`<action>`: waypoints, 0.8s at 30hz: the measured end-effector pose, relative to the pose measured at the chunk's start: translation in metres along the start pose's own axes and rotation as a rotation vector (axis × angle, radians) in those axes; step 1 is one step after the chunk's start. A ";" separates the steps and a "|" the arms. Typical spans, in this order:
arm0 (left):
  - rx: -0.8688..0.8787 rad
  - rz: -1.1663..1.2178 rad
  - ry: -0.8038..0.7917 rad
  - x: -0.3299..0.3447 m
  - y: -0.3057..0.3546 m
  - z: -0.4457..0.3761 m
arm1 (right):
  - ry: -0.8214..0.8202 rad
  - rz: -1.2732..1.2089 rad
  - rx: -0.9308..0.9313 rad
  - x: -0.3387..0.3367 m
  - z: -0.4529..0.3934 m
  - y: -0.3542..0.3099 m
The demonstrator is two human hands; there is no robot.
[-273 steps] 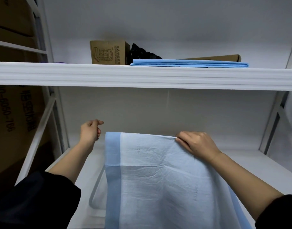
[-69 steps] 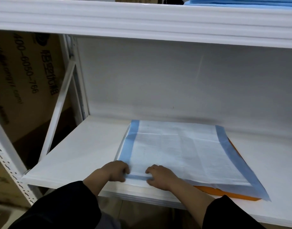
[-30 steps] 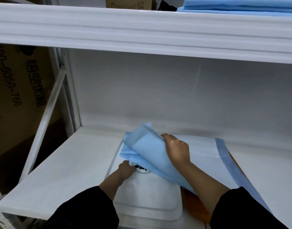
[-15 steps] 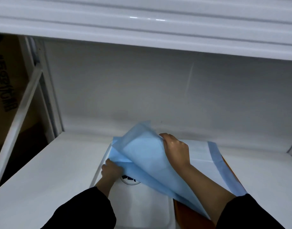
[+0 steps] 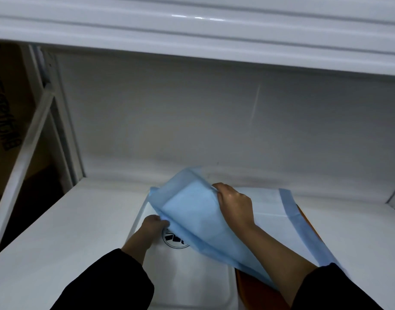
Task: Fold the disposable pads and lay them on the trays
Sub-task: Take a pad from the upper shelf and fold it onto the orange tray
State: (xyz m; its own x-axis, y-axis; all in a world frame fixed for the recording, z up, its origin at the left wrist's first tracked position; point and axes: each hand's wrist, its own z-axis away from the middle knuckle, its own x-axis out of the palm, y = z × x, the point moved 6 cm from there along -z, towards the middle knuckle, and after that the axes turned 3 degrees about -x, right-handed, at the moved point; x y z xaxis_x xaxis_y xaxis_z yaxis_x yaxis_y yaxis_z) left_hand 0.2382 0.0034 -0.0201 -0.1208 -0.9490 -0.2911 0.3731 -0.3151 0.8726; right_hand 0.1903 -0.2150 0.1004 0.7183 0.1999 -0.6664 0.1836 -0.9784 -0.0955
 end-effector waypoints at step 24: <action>-0.083 -0.077 -0.344 -0.004 0.009 0.028 | 0.172 0.012 -0.247 -0.040 -0.021 -0.040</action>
State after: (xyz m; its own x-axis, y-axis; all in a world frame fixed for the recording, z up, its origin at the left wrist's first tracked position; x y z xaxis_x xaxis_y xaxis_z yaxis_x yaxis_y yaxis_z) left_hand 0.2167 0.0045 0.0000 -0.4486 -0.8725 -0.1934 0.4224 -0.3977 0.8145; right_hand 0.1678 -0.1831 0.1464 0.8208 0.2151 -0.5292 0.3167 -0.9423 0.1081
